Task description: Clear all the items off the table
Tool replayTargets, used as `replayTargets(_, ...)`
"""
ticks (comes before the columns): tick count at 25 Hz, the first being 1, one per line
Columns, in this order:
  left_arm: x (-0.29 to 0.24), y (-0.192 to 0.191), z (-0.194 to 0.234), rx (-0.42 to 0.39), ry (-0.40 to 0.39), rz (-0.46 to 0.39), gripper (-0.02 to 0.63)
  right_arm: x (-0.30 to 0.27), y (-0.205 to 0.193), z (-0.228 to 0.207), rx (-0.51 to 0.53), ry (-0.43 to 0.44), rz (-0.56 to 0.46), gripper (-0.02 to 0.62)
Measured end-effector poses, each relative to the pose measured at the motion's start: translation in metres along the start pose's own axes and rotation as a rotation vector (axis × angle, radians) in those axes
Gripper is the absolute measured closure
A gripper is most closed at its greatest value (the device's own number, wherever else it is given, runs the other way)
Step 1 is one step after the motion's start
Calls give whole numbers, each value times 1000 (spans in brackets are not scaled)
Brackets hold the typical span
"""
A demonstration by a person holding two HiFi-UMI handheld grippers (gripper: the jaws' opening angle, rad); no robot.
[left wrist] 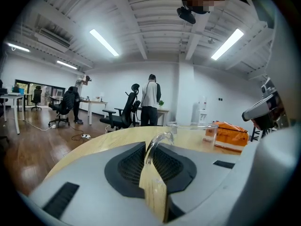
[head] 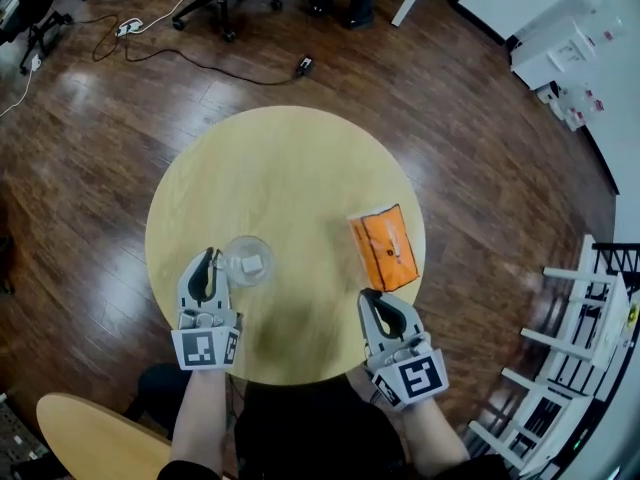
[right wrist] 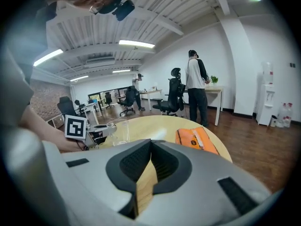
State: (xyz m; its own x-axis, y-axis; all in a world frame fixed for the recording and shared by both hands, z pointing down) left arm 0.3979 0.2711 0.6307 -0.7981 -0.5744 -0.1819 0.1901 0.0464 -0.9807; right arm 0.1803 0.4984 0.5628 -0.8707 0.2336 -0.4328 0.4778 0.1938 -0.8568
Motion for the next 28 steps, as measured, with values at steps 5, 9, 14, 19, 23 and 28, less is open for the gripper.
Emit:
replayTargets(5, 6, -6, -1, -46, 13, 3, 575, 2, -7, -2, -32, -14, 11, 591)
replayTargets(9, 5, -7, -5, -52, 7, -1, 575, 1, -7, -4, -27, -11, 11, 591)
replayTargets(14, 6, -9, -4, -39, 8, 15, 549, -2, -4, -7, -15, -14, -1, 591)
replayTargets(19, 22, -10, -2, -47, 2, 28, 518, -1, -4, -7, 6, -17, 0, 591)
replayTargets(23, 43, -5, 0, -32, 28, 29, 518, 3, -1, -1, 13, -2, -13, 591)
replayTargets(28, 69, 24, 0, -8, 56, -21, 520, 12, 16, 5, 50, 33, -52, 591)
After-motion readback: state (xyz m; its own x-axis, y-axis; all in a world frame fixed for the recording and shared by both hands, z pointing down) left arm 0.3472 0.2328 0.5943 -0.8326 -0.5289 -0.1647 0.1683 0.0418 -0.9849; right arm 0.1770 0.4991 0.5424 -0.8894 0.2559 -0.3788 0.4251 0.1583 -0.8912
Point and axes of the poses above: the fingertips, and each gripper's own axes: x backward along the fingers, z to its left, y out of its top, the point moved 10 cm from there along x, backward along the fingers, and after that the axes turned 15 degrees about y, right-handed, at the moved point
